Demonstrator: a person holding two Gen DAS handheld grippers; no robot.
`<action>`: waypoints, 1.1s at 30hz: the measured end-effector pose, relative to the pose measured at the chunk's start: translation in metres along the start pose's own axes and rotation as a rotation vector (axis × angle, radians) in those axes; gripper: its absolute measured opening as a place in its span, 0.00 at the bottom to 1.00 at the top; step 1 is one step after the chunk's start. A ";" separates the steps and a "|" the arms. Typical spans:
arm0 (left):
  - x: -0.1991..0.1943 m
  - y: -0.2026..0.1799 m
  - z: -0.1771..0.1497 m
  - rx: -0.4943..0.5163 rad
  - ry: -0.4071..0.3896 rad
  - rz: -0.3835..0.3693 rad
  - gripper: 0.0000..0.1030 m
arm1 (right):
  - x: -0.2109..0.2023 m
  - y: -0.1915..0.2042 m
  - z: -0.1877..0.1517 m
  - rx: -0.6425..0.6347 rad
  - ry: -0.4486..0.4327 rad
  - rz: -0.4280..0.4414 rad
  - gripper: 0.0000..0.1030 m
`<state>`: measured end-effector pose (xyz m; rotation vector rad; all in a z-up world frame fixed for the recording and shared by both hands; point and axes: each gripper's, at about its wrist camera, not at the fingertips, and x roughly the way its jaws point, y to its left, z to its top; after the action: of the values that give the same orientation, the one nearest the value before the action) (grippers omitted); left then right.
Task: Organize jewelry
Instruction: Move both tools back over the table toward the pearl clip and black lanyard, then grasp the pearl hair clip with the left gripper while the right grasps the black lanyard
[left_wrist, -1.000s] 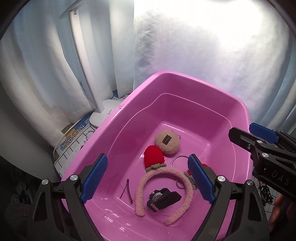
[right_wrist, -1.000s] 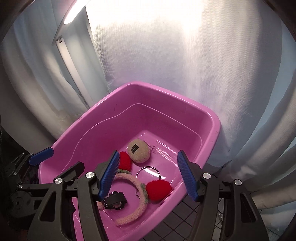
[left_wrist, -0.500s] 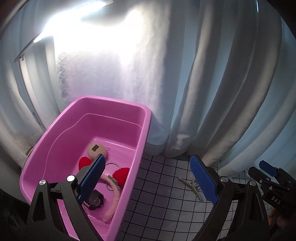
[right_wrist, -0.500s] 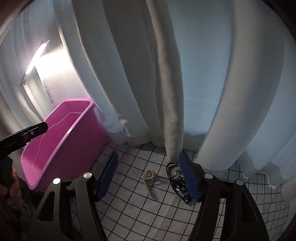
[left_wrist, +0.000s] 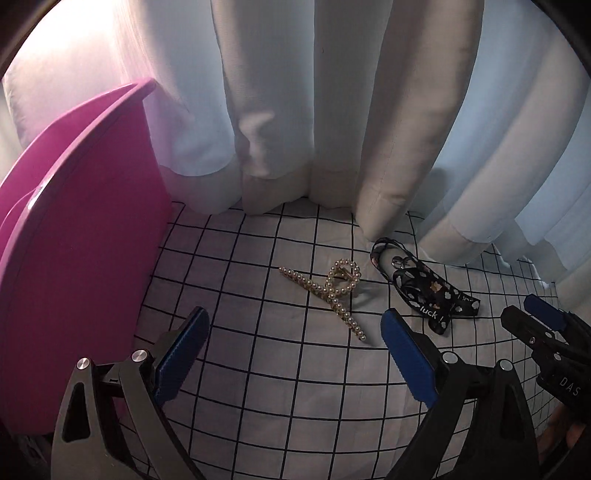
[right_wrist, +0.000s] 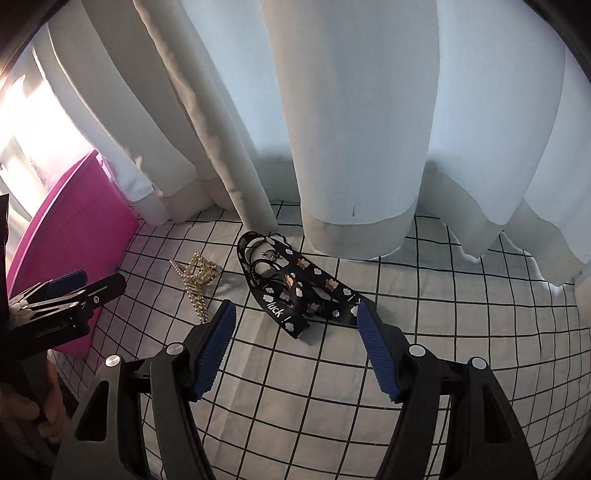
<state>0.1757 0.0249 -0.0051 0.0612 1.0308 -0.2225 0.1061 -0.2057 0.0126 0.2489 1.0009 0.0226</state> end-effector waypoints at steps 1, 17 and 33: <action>0.008 -0.001 -0.003 -0.009 0.012 -0.003 0.90 | 0.008 0.000 -0.001 -0.009 0.007 0.005 0.63; 0.078 -0.007 -0.002 -0.031 0.085 0.071 0.90 | 0.089 0.001 0.009 -0.155 0.102 0.034 0.63; 0.115 -0.025 0.011 -0.008 0.114 0.096 0.90 | 0.115 0.000 0.014 -0.210 0.099 0.004 0.63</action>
<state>0.2362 -0.0188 -0.0967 0.1171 1.1395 -0.1286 0.1803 -0.1937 -0.0756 0.0576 1.0880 0.1445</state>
